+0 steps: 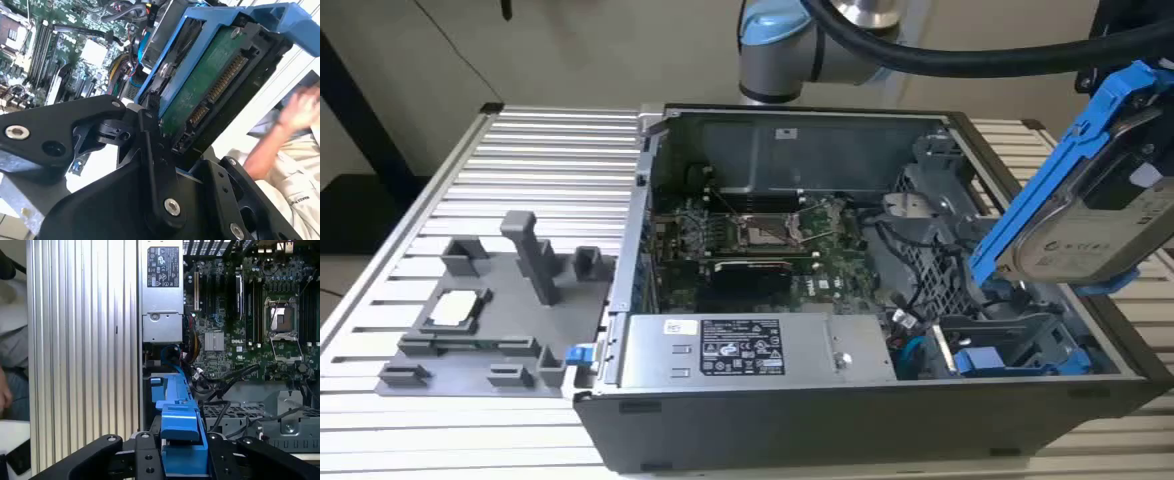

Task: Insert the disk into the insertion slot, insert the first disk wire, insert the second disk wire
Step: 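Insert the disk into the insertion slot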

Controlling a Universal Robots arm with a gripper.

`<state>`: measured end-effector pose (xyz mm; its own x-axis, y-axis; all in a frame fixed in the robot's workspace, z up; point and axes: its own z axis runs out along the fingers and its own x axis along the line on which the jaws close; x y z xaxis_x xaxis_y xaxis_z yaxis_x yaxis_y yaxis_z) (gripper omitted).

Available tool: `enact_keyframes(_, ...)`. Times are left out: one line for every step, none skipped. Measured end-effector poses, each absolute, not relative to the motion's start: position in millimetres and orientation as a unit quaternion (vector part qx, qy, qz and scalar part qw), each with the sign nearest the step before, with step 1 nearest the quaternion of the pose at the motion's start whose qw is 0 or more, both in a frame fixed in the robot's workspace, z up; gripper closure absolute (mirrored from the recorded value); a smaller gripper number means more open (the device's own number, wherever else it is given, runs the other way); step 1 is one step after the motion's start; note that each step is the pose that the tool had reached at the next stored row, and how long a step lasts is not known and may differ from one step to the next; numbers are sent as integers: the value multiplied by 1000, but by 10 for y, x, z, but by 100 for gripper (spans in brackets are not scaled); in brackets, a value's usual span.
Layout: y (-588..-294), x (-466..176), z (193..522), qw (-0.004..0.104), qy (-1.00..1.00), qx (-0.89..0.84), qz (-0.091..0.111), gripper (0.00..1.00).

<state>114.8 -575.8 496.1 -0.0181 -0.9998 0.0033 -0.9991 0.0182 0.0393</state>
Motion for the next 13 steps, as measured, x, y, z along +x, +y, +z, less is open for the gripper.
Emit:
enact_keyframes(-5758,1148,4960,15,-713,701,-13,67)
enact_keyframes(-5758,1148,4961,15,-713,701,-13,67)
enact_keyframes(-5758,1148,4961,15,-713,701,-13,67)
enact_keyframes(-5758,1148,4960,15,-713,701,-13,67)
enact_keyframes(-5759,1148,4959,15,-713,701,-13,67)
enact_keyframes(-5758,1148,4956,15,-713,701,-13,67)
enact_keyframes(-5758,1148,4952,15,-713,701,-13,67)
enact_keyframes(-5759,1148,4948,15,-713,701,-13,67)
enact_keyframes(-5759,1148,4944,15,-713,701,-13,67)
enact_keyframes(-5758,1148,4940,15,-713,701,-13,67)
enact_keyframes(-5758,1148,4935,15,-713,701,-13,67)
enact_keyframes(-5759,1148,4930,15,-713,701,-13,67)
enact_keyframes(-5759,1148,4924,15,-713,701,-13,67)
